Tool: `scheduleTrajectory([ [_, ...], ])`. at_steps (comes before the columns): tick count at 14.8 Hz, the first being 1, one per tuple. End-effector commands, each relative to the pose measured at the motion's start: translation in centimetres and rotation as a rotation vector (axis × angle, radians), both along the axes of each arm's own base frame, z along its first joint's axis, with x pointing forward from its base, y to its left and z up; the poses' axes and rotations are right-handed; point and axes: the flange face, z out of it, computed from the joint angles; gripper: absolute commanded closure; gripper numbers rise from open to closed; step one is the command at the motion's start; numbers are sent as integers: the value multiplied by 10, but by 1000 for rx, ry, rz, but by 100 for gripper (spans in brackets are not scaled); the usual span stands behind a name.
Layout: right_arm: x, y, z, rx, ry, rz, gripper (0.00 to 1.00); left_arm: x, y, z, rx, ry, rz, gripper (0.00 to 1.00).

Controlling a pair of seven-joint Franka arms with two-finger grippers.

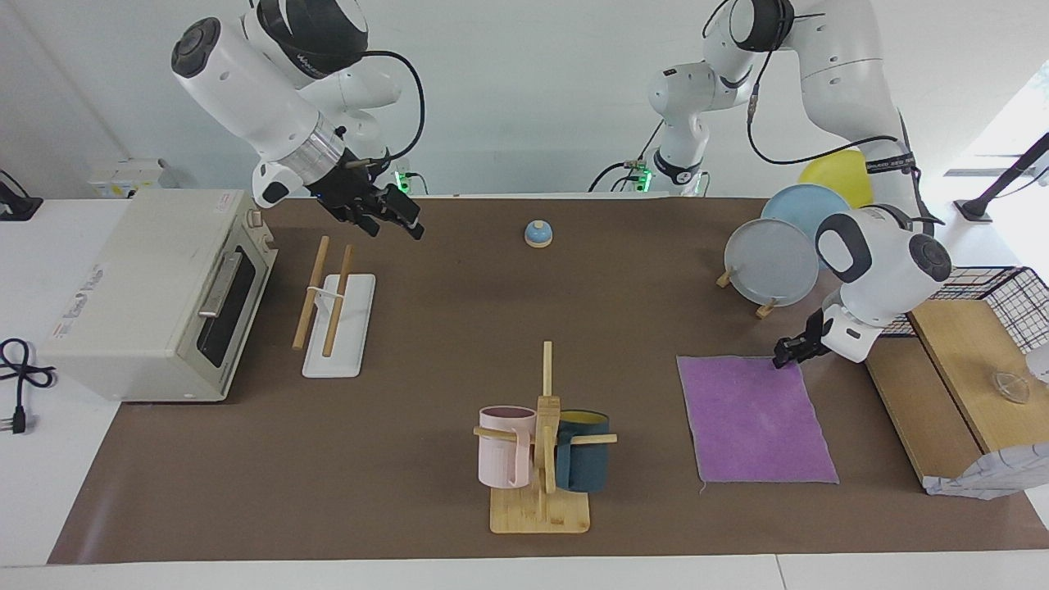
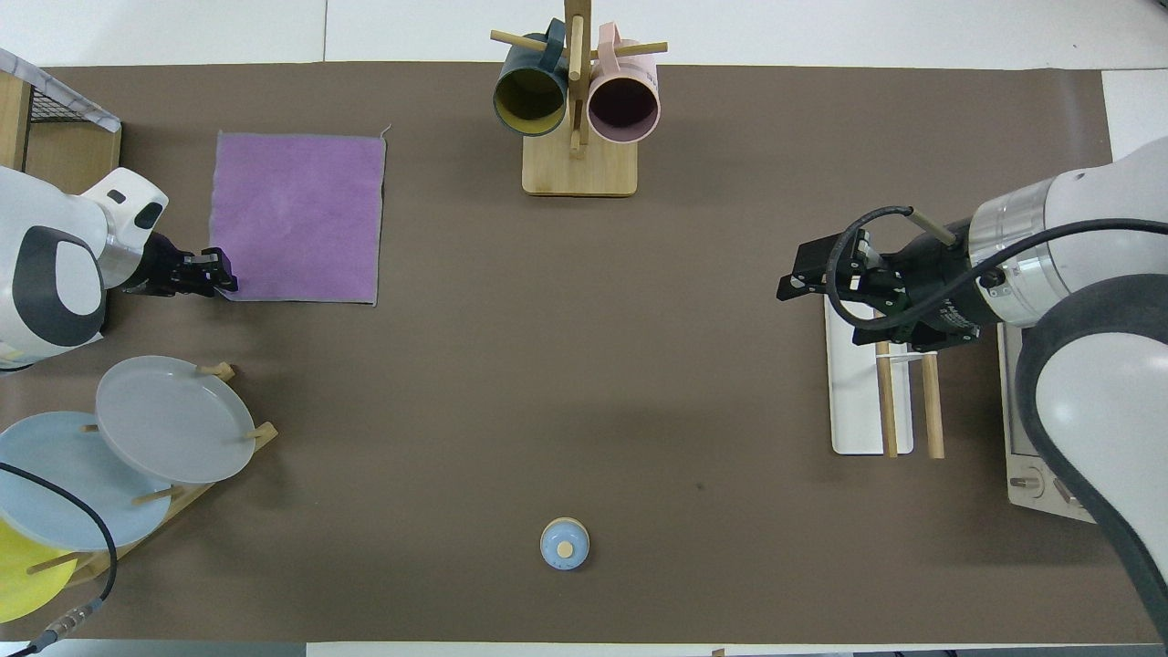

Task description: Fold towel and hang on rack

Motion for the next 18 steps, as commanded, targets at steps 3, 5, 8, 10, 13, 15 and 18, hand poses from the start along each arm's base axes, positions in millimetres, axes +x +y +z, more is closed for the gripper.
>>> scheduleTrajectory([
  [3,-4,11,-10,27,58,-11,0,1,3,1,32,10,-38,100],
  [5,-4,11,-7,31,62,-14,0,3,2,3,35,2,-45,100],
  [8,-4,15,-8,44,79,-54,0,4,-9,13,106,-9,-126,100],
  [10,-6,15,-8,47,96,-49,0,3,-30,41,143,-41,-185,100],
  [13,-8,17,-3,67,105,-43,0,-3,-86,86,187,-106,-299,100],
  [15,-9,17,-3,68,105,-42,0,-15,-129,97,223,-103,-387,100],
  [18,-8,17,-2,69,93,-50,0,-40,-197,87,258,-132,-503,100],
])
